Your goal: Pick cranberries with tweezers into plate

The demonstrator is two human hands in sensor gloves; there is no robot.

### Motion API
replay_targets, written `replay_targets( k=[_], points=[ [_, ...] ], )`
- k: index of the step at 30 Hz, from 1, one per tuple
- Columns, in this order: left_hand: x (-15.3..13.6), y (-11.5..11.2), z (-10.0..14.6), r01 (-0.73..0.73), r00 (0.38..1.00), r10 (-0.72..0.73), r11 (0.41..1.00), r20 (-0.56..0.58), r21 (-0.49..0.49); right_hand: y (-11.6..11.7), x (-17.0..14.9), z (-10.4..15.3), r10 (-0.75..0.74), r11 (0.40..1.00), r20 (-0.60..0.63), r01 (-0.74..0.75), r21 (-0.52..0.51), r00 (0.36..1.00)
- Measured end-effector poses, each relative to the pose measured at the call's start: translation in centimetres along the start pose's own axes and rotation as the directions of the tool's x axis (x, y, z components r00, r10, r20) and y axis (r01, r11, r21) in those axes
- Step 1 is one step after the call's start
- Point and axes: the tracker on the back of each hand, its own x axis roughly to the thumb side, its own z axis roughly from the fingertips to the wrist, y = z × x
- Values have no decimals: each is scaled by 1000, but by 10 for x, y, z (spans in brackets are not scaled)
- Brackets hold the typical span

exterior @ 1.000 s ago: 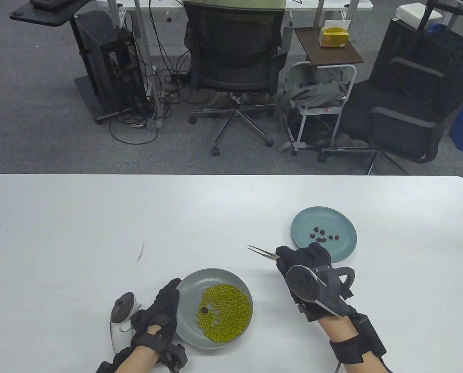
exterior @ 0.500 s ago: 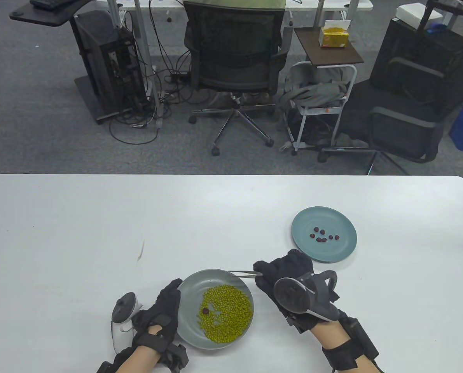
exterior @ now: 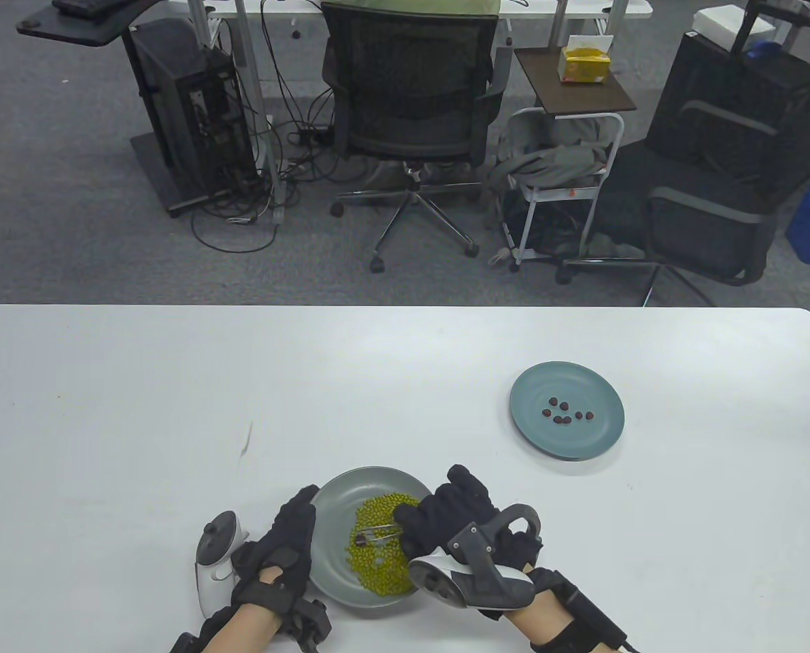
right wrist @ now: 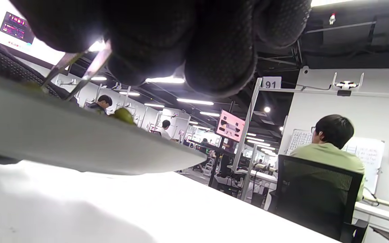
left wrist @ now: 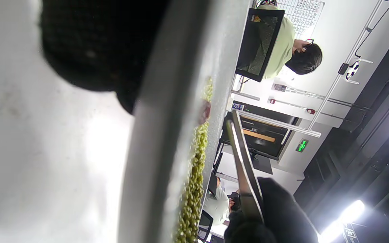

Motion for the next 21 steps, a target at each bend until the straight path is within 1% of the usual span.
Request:
replay_targets(
  k=[4, 8, 16, 21],
  points=[
    [0, 0, 0, 2, 1000, -2, 1000, 0, 2, 2, 6, 0, 62, 998, 30, -62, 1, 998],
    [0, 0, 0, 8, 1000, -8, 1000, 0, -1, 6, 8, 0, 78, 997, 35, -78, 7, 996],
    [-1, 1, 0, 12, 1000, -12, 1000, -1, 0, 9, 5, 1, 54, 998, 28, -54, 10, 998],
    [-1, 1, 0, 12, 1000, -12, 1000, -2, 0, 7, 1, 1, 31, 999, 5, -31, -9, 999]
  ],
)
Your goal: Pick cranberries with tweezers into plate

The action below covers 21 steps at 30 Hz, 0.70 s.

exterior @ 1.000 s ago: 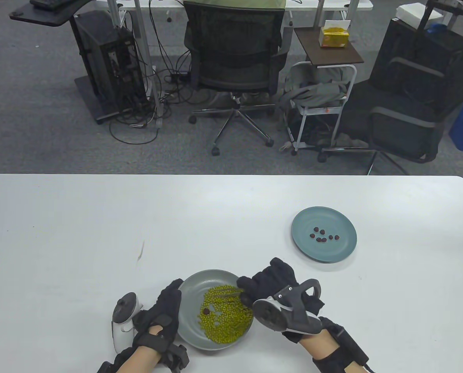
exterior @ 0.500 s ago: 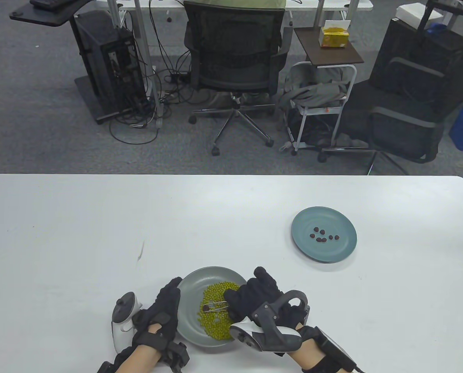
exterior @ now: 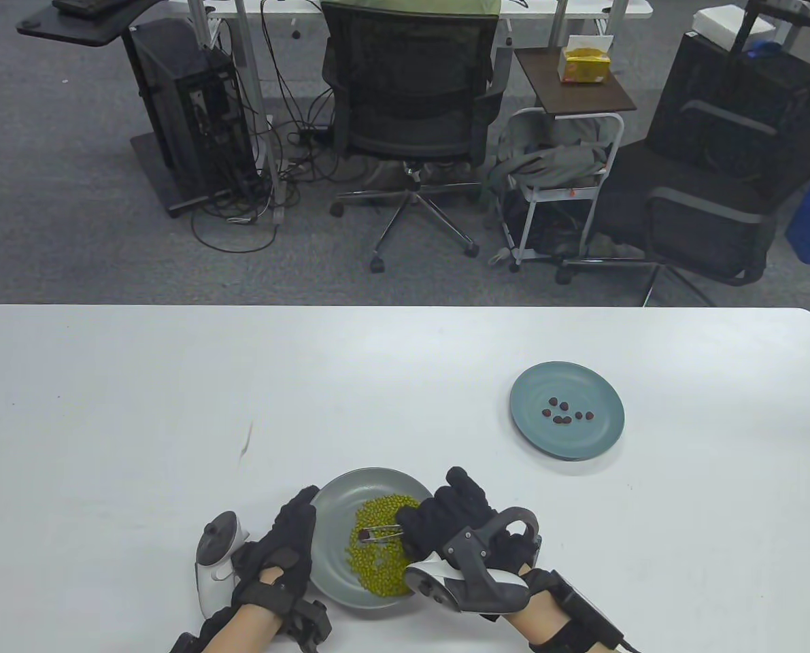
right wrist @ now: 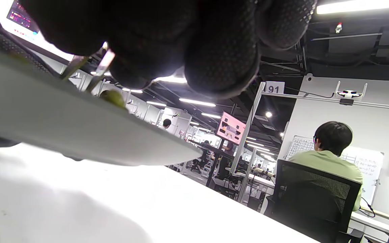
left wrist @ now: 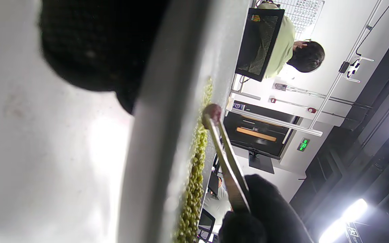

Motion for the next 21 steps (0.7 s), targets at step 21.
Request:
replay_targets(
  k=[21],
  points=[
    [1, 2, 1, -13, 1000, 13, 1000, 16, 3, -7, -59, 1, -90, 996, -182, 84, -44, 979]
  ],
)
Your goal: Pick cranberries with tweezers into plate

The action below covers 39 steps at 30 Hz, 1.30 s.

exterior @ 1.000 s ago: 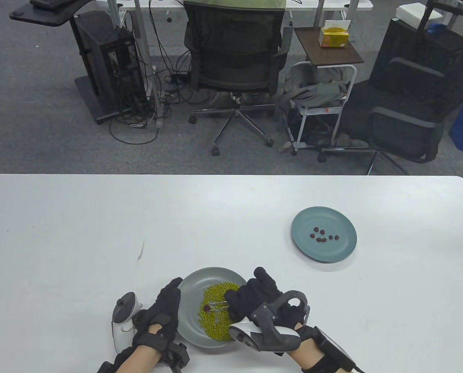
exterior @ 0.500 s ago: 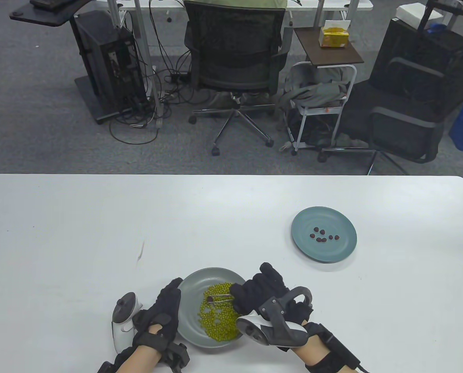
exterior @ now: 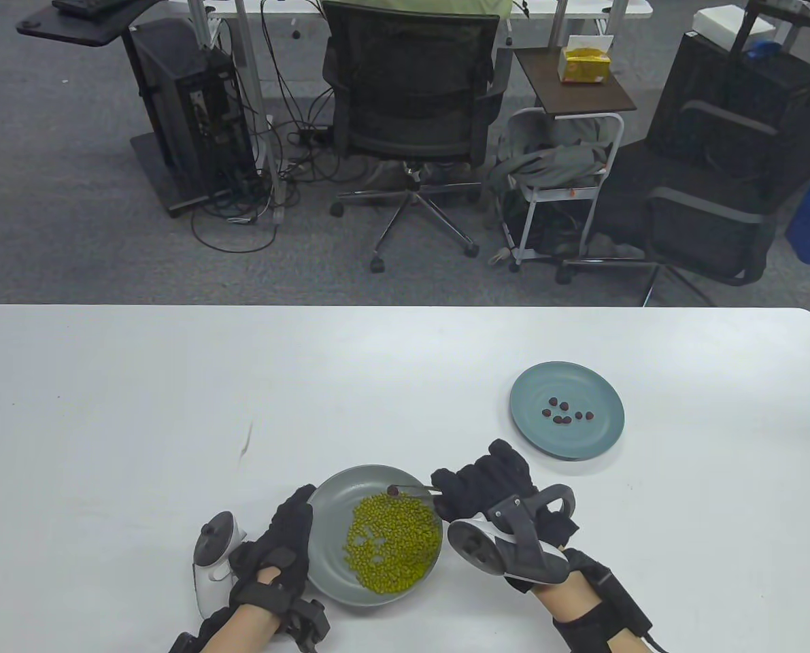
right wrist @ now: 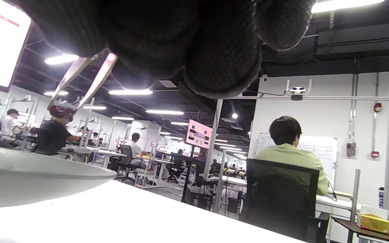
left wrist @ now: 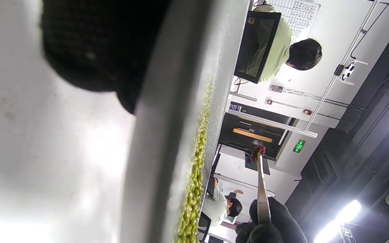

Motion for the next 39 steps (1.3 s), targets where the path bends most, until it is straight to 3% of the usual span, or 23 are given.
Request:
replay_targets(
  k=[22, 35, 39],
  points=[
    [1, 1, 1, 15, 1000, -15, 1000, 14, 14, 20, -74, 3, 39, 999, -233, -45, -23, 972],
    [0, -1, 1, -13, 1000, 13, 1000, 4, 5, 46, -142, 16, 89, 995, -457, -63, 72, 885],
    [-1, -2, 1, -16, 1000, 16, 1000, 4, 0, 56, -165, 23, 133, 989, -542, -74, 130, 830]
  ],
)
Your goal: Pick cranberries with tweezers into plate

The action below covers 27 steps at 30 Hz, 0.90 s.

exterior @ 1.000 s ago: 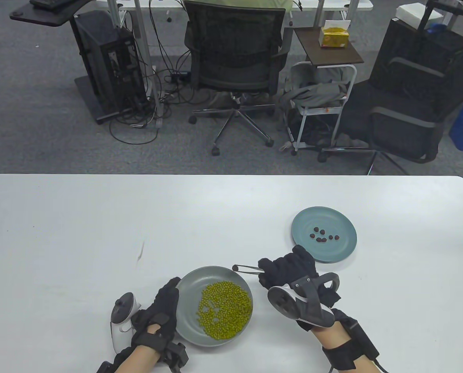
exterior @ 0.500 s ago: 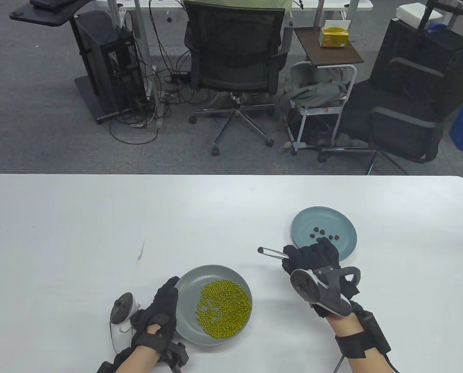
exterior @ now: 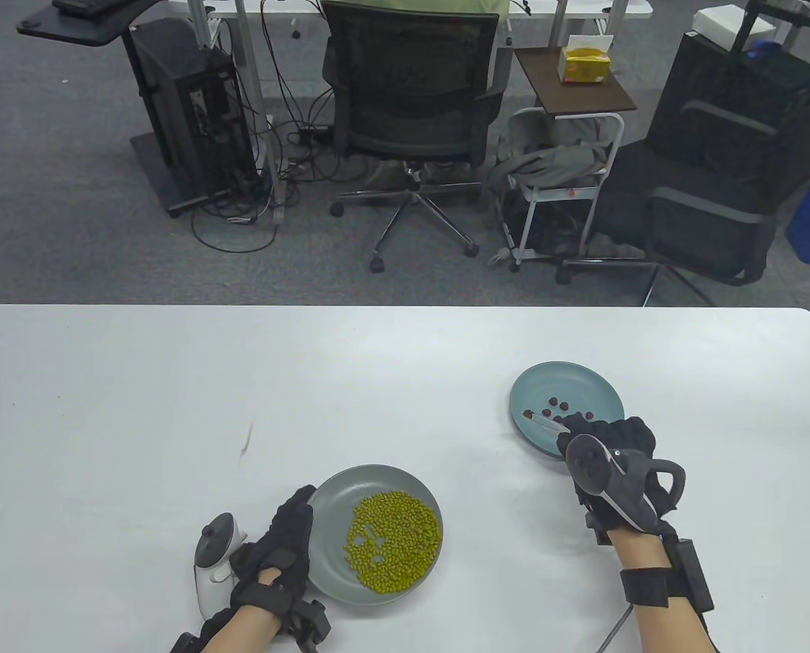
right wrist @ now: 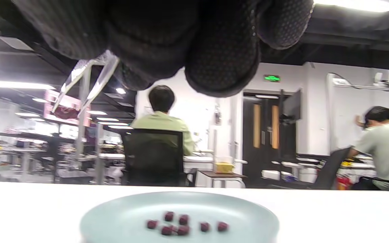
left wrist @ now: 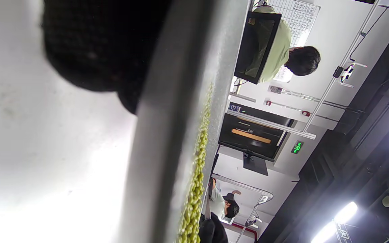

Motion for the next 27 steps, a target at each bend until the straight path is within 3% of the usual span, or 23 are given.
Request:
replay_targets(
  k=[5, 12, 21, 27],
  points=[
    [0, 0, 1, 0, 1000, 0, 1000, 6, -5, 15, -28, -8, 45, 996, -151, -32, 84, 987],
    [-1, 1, 1, 13, 1000, -13, 1000, 8, -5, 38, -38, -11, 154, 973, -194, -115, 200, 969],
    [-2, 2, 2, 21, 1000, -21, 1000, 14, -7, 53, -37, -20, 246, 945, -229, -180, 274, 942],
    [-2, -1, 3, 48, 999, -48, 999, 12, -17, 48, -42, -19, 201, 967, -260, -148, 207, 945]
  ],
)
